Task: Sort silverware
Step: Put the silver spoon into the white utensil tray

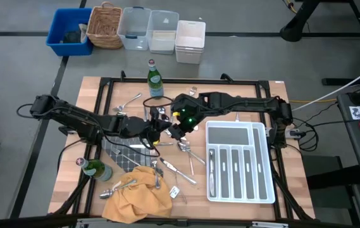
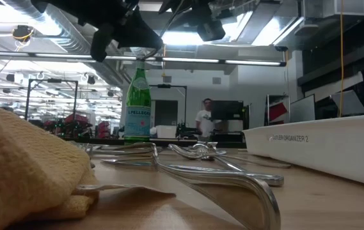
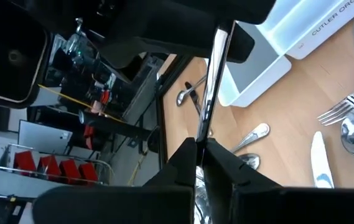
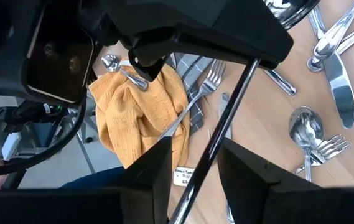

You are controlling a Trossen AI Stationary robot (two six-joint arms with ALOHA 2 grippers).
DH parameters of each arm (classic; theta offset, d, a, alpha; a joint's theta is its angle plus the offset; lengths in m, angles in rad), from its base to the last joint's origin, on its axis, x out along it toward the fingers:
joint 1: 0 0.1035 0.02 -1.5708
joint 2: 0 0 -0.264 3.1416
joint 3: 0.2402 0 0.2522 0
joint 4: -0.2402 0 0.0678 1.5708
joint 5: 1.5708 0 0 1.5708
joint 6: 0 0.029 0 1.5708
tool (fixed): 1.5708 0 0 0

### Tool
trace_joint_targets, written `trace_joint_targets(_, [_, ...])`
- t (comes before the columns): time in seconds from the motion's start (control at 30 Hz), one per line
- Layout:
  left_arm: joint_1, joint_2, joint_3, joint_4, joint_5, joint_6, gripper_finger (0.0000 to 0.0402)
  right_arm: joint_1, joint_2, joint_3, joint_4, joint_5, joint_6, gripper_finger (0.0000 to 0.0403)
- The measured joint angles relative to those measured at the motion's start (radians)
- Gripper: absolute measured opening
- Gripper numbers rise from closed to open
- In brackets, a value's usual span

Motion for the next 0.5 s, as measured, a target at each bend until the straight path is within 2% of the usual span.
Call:
trace_joint_targets(0.13, [0.000,0.000,0.000,-0.001,0.000,0.011,0.0011,0.000,0.000,0.000,0.000,0.000,0.000,0.0103])
trace_joint_targets(0.4, [0.000,-0.002,0.000,-0.005,-0.010,0.064,0.0012,-0.001,0.000,0.000,-0.030,0.001,0.014,0.0016])
trace_joint_targets(0.5, [0.000,-0.002,0.000,-0.005,-0.010,0.078,0.0013,-0.001,0.000,0.000,-0.033,0.002,0.014,0.0011])
